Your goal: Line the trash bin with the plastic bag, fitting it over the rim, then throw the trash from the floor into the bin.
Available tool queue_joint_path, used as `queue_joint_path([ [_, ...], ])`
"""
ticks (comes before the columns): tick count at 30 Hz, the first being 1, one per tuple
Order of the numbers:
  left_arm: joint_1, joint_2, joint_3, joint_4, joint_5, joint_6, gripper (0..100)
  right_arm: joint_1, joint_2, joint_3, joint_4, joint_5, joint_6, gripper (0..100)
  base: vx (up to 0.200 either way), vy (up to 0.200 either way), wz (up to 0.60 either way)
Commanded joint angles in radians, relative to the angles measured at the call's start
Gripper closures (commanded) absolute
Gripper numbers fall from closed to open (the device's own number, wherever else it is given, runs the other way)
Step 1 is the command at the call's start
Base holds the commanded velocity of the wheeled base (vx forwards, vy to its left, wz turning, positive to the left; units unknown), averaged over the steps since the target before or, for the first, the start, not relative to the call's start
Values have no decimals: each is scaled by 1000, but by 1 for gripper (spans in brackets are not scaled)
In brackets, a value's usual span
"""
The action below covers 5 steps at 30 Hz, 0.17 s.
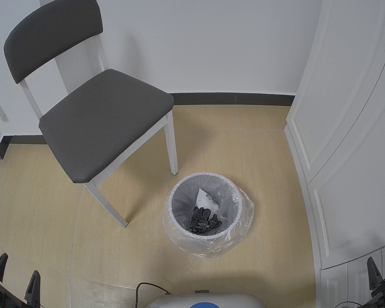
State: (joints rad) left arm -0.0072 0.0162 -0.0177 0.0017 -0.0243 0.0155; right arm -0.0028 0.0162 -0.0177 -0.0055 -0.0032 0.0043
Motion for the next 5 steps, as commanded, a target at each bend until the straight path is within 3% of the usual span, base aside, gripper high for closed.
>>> queue_joint_path([
  [1,0,-13,18,0,0,0,0,1,-16,18,-1,0,0,0,0,0,0],
  [5,0,-13,18,0,0,0,0,1,-16,18,-1,0,0,0,0,0,0],
])
